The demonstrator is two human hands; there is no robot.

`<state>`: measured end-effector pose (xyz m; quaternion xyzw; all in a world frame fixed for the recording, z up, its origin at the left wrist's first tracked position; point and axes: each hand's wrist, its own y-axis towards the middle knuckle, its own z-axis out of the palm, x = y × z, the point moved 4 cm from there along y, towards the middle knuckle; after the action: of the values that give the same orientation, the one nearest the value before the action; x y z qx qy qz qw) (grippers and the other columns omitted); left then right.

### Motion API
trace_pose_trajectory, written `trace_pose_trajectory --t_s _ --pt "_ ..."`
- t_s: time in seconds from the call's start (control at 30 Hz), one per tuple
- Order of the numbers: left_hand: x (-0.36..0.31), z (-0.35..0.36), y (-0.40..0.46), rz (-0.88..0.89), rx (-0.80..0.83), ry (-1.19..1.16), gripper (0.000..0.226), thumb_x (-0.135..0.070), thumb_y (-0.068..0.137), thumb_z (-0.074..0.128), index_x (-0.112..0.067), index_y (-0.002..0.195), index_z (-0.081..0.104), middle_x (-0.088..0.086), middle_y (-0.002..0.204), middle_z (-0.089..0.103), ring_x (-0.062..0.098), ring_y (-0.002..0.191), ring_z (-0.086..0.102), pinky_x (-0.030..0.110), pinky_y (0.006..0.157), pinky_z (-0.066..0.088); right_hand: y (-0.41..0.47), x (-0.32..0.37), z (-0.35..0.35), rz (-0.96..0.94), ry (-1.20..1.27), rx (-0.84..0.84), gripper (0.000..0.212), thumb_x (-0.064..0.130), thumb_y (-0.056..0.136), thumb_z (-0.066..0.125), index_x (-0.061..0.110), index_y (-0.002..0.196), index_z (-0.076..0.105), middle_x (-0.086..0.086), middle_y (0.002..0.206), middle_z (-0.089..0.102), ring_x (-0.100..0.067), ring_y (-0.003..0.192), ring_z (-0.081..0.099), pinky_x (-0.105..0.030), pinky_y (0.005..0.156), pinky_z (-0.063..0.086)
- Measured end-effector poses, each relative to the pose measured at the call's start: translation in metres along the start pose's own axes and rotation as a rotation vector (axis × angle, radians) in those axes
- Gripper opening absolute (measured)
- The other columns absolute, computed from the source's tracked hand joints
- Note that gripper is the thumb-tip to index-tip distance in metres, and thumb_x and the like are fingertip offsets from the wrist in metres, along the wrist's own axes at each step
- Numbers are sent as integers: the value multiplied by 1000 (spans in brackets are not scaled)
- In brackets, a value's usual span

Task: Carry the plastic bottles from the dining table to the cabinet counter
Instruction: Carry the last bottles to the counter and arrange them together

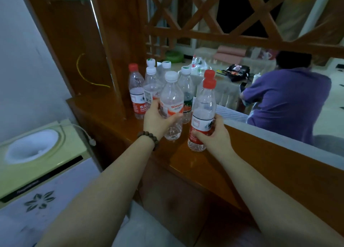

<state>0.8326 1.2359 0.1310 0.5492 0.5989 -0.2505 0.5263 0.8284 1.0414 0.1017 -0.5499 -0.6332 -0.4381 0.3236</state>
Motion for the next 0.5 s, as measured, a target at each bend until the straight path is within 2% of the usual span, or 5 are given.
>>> trace_pose_trajectory --t_s 0.13,0.2,0.33,0.5 --pt "8 8 8 -19 5 -8 65 -27 68 84 -18 124 51 -7 113 62 6 99 58 17 79 47 16 -10 7 -8 -28 12 79 32 67 83 25 134 41 1 133 53 -16 122 52 -41 101 47" --pt "12 11 12 -28 4 -7 65 -25 68 84 -17 124 51 -6 115 63 7 100 58 15 77 46 21 -12 10 -13 -33 27 80 30 67 83 25 134 40 2 134 53 -16 123 51 -40 101 46" --pt "20 17 18 -39 17 4 68 -26 67 84 -15 125 51 -3 119 63 7 103 58 22 83 49 27 -14 13 -36 -34 42 78 26 67 84 25 132 42 3 131 55 -16 121 53 -39 101 47" --pt "24 20 22 -37 20 47 67 -28 68 82 -15 125 51 -3 121 62 6 103 55 17 78 46 30 -13 14 -58 -27 48 76 24 68 84 23 132 42 4 131 54 -14 120 51 -28 97 43"
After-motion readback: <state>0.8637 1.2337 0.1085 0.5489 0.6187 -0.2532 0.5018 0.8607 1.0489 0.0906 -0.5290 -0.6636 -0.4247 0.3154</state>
